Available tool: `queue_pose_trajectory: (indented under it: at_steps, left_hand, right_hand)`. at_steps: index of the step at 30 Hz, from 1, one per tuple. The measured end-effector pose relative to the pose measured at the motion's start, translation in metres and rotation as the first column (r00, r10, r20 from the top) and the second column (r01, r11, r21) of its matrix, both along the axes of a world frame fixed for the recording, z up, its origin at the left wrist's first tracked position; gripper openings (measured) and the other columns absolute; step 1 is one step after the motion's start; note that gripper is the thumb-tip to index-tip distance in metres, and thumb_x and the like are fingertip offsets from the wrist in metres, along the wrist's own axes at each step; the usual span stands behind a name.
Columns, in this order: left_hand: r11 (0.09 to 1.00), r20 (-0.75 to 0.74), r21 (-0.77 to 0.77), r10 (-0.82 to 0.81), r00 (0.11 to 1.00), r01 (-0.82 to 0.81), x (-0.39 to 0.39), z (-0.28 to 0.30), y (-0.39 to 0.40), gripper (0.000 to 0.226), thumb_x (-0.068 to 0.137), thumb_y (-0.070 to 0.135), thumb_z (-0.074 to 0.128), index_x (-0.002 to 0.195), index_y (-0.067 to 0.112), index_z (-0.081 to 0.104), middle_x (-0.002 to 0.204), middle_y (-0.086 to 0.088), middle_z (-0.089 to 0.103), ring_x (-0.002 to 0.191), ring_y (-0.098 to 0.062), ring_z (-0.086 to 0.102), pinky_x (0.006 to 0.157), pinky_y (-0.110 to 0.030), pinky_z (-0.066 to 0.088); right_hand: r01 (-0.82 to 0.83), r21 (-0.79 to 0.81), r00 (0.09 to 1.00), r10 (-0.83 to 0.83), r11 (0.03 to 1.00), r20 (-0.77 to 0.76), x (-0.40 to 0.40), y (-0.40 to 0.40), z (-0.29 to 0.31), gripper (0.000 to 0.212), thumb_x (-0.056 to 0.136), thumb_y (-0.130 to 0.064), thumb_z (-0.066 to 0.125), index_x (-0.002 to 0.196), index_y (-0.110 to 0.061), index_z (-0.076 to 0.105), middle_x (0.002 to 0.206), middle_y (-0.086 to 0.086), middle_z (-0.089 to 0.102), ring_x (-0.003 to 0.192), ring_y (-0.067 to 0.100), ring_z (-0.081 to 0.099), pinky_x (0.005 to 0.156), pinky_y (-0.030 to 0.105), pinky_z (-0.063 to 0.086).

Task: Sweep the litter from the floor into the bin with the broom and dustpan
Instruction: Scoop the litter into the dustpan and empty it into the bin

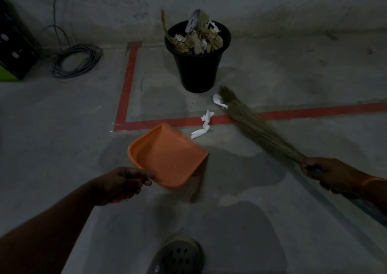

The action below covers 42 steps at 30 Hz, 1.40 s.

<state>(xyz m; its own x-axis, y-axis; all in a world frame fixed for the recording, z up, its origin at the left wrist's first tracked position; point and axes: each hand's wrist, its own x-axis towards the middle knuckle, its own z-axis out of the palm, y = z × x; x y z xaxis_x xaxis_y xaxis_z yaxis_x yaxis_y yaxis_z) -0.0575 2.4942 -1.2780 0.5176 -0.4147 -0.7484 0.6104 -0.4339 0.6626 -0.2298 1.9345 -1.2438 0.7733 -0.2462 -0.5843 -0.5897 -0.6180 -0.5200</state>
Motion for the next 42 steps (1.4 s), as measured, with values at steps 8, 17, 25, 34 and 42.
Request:
queue_pose_trajectory:
  at_steps: [8,17,25,34,42]
  left_hand:
    - [1.000,0.055,0.003,0.023,0.998,-0.023,0.003,-0.007,-0.035,0.035,0.098,-0.009,0.048,0.119,0.009,0.070,0.107,-0.006,0.072,0.062,-0.011,0.061,0.041,-0.020,0.039]
    - [0.999,0.064,-0.029,0.043,0.997,-0.041,0.002,-0.015,-0.051,0.040,0.097,-0.010,0.048,0.120,0.012,0.071,0.113,-0.010,0.071,0.069,-0.014,0.060,0.044,-0.020,0.042]
    - [0.995,0.044,-0.075,0.063,0.997,-0.060,-0.006,-0.021,-0.048,0.039,0.097,-0.007,0.050,0.117,0.016,0.075,0.115,-0.011,0.071,0.074,-0.017,0.060,0.053,-0.024,0.046]
    - [0.992,0.023,-0.087,0.091,0.996,-0.089,-0.011,-0.018,-0.046,0.040,0.097,-0.009,0.048,0.120,0.013,0.073,0.115,-0.013,0.071,0.074,-0.018,0.059,0.052,-0.024,0.046]
    - [0.988,0.085,-0.127,0.103,0.991,-0.092,-0.002,-0.003,-0.038,0.041,0.097,-0.008,0.050,0.119,0.016,0.073,0.120,-0.014,0.068,0.074,-0.017,0.059,0.054,-0.024,0.045]
  right_hand:
    - [-0.208,-0.048,0.978,0.208,0.977,0.001,-0.036,0.008,-0.010,0.016,0.097,-0.006,0.051,0.090,-0.012,0.064,0.063,-0.004,0.061,0.043,0.008,0.046,0.043,0.023,0.041]
    - [-0.453,-0.138,0.878,0.467,0.881,0.104,-0.071,0.005,-0.027,0.031,0.093,-0.002,0.060,0.084,-0.032,0.060,0.080,-0.010,0.062,0.062,0.003,0.059,0.058,0.012,0.043]
    - [-0.567,-0.228,0.793,0.600,0.791,0.109,-0.093,0.015,-0.029,0.016,0.093,-0.021,0.057,0.085,-0.035,0.057,0.090,-0.010,0.057,0.078,0.001,0.058,0.071,0.024,0.048]
    - [-0.701,-0.296,0.652,0.751,0.649,0.105,-0.099,0.033,-0.011,0.016,0.094,-0.023,0.052,0.090,-0.038,0.055,0.097,-0.016,0.052,0.088,-0.002,0.055,0.079,0.023,0.047]
    - [-0.713,-0.379,0.590,0.797,0.590,0.131,-0.094,0.037,0.003,0.015,0.097,-0.031,0.048,0.088,-0.041,0.053,0.097,-0.016,0.050,0.085,-0.001,0.055,0.076,0.020,0.047]
